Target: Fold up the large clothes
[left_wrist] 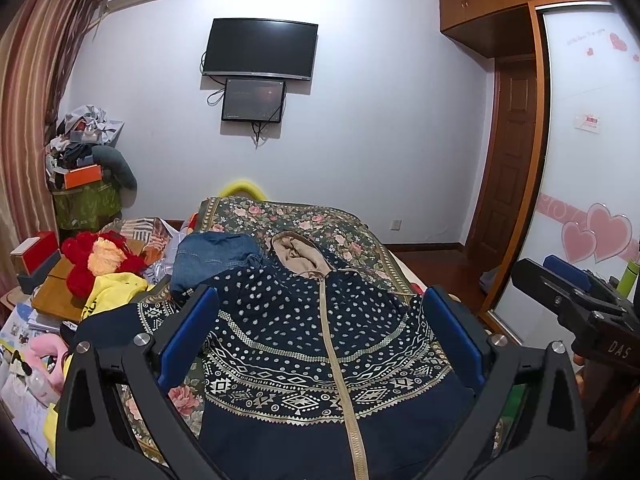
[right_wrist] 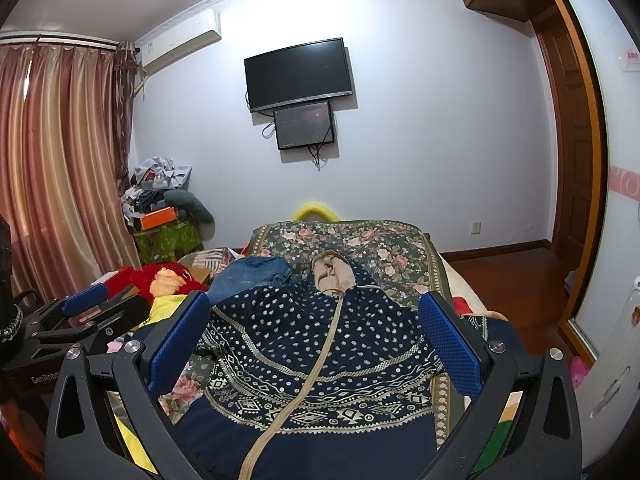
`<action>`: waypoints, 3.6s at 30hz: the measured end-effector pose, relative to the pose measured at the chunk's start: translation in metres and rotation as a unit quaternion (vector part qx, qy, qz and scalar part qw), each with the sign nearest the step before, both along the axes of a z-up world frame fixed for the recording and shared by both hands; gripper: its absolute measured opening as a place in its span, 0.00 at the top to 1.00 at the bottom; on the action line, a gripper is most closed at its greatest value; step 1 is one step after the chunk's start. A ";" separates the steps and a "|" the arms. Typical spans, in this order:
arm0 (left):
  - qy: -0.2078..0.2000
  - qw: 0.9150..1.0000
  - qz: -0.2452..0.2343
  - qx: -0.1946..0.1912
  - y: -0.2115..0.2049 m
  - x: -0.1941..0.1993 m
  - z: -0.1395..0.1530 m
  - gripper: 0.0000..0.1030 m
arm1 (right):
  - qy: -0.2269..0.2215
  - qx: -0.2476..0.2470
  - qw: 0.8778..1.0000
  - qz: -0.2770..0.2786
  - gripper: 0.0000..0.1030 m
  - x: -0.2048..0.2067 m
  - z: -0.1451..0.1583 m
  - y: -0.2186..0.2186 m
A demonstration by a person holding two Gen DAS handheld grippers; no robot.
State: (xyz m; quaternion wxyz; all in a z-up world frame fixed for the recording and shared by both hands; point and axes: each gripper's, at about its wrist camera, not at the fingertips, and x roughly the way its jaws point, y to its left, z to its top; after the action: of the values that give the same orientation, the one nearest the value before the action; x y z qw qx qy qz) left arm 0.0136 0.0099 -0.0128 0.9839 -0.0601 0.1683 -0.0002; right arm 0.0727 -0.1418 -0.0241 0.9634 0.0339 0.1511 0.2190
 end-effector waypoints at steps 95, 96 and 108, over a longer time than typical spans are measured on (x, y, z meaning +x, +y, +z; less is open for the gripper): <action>0.056 0.986 0.133 -0.088 0.237 0.229 -0.030 0.93 | 0.282 -0.046 0.958 -0.032 0.00 0.226 -0.116 0.031; 0.057 0.987 0.122 -0.083 0.224 0.236 -0.029 0.93 | 0.281 -0.045 0.958 -0.030 0.00 0.227 -0.116 0.028; 0.197 0.978 -0.060 -0.019 0.042 0.321 -0.097 0.93 | 0.306 -0.033 0.951 -0.036 0.00 0.234 -0.141 -0.018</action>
State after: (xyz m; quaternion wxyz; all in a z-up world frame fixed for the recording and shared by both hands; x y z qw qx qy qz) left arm 0.3351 0.0520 -0.1101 0.9283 -0.0670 0.3623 -0.0509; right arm 0.3065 -0.1600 -0.1648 0.8788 0.0731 0.4442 0.1585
